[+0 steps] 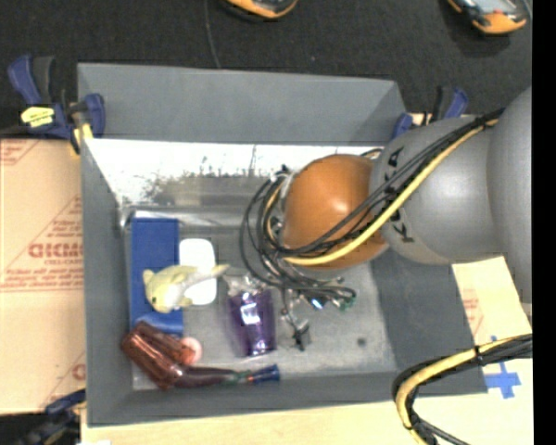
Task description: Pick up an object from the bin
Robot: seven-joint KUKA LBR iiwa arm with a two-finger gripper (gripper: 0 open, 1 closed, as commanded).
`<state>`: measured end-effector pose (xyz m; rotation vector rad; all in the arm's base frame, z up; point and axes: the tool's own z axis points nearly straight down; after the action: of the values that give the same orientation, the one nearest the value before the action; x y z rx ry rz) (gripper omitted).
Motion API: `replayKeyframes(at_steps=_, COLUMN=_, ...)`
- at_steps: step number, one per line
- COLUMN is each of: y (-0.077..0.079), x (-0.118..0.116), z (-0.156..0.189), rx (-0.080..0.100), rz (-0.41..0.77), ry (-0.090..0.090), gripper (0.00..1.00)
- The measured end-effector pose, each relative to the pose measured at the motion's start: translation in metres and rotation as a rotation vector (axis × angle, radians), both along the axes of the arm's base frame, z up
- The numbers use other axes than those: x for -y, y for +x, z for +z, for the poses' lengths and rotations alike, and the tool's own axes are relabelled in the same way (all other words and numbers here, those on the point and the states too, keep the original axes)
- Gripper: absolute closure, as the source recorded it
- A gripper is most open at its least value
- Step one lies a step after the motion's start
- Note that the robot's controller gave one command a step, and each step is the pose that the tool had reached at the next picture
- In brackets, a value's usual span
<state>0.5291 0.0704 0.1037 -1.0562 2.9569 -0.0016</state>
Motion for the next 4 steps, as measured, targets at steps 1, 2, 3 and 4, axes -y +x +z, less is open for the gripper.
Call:
replayKeyframes(at_steps=1, y=0.010, x=-0.005, z=-0.034, rx=0.007, rz=0.074, ry=-0.001, gripper=0.00)
replayKeyframes(at_steps=2, y=0.007, x=-0.022, z=-0.032, rx=0.006, rz=0.068, ry=0.003, gripper=1.00)
replayKeyframes(at_steps=3, y=0.007, x=-0.022, z=-0.031, rx=0.007, rz=0.068, ry=0.003, gripper=1.00)
replayKeyframes(at_steps=4, y=0.004, x=-0.021, z=-0.019, rx=-0.001, rz=0.067, ry=0.002, gripper=1.00)
